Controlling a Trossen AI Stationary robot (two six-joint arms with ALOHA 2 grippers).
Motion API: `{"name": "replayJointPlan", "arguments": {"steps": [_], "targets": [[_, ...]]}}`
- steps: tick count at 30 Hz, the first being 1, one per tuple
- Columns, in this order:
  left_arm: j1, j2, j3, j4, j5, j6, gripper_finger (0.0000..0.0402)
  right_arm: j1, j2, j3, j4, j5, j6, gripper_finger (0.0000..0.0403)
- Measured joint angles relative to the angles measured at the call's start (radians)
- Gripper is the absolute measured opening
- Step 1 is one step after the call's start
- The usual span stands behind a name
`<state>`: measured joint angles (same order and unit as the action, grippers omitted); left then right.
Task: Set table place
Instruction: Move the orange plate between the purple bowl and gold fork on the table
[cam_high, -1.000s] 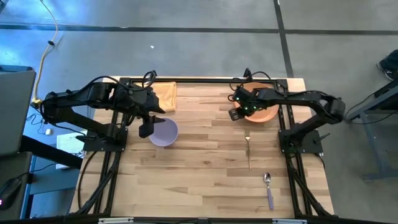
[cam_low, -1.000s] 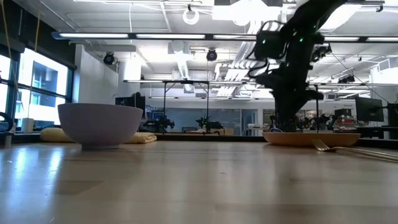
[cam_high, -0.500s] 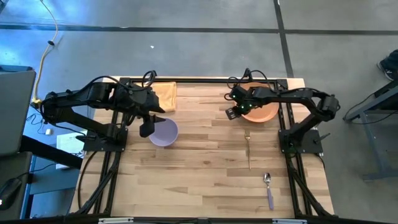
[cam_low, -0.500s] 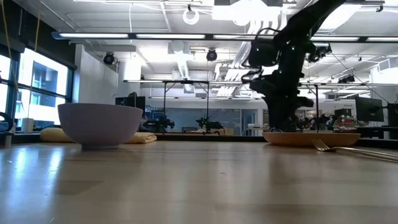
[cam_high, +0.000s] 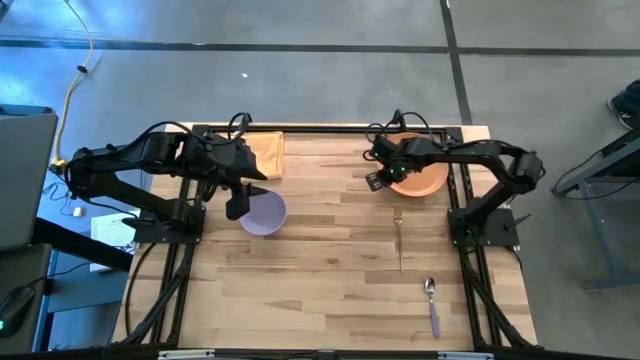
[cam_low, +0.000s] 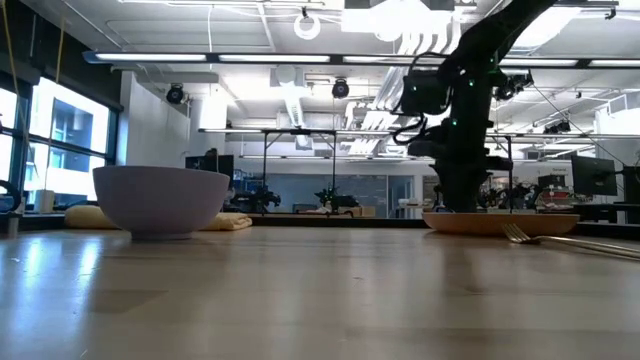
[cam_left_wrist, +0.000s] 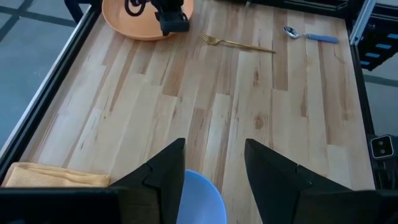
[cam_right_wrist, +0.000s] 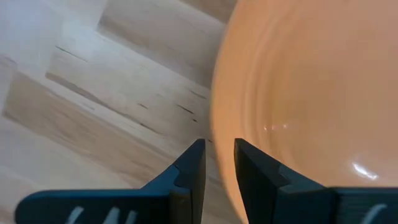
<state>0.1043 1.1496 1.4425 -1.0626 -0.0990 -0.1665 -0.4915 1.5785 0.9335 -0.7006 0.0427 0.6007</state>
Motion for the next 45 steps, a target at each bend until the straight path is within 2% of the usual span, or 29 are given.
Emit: {"name": "replayJointPlan", "arguments": {"steps": [12, 19, 21, 25, 29, 33, 45], "targets": [[0.000, 0.000, 0.000, -0.001, 0.000, -0.002, 0.0154, -0.007, 0.019, 0.000, 0.033, -0.006, -0.041, 0.0076], [0.000, 0.000, 0.000, -0.002, 0.000, -0.002, 0.0154, -0.013, 0.105, 0.000, 0.049, -0.037, -0.076, 0.0075], [0.000, 0.000, 0.000, -0.002, 0.000, -0.002, 0.0154, -0.009, 0.119, 0.002, 0.055, -0.036, -0.085, 0.0066], [0.000, 0.000, 0.000, -0.002, 0.000, -0.002, 0.0154, 0.014, 0.112, 0.003, 0.058, -0.001, -0.119, 0.0014], [0.000, 0.000, 0.000, -0.002, 0.000, -0.002, 0.0154, 0.035, 0.093, 0.002, 0.070, 0.047, -0.135, 0.0008], [0.000, 0.000, 0.000, -0.002, 0.000, 0.000, 0.0154, 0.051, 0.065, 0.019, 0.034, 0.043, -0.178, 0.0002], [0.000, 0.000, 0.000, -0.002, 0.000, 0.000, 0.0154, 0.256, 0.030, 0.332, -0.133, 0.007, -0.620, 0.0000]]}}
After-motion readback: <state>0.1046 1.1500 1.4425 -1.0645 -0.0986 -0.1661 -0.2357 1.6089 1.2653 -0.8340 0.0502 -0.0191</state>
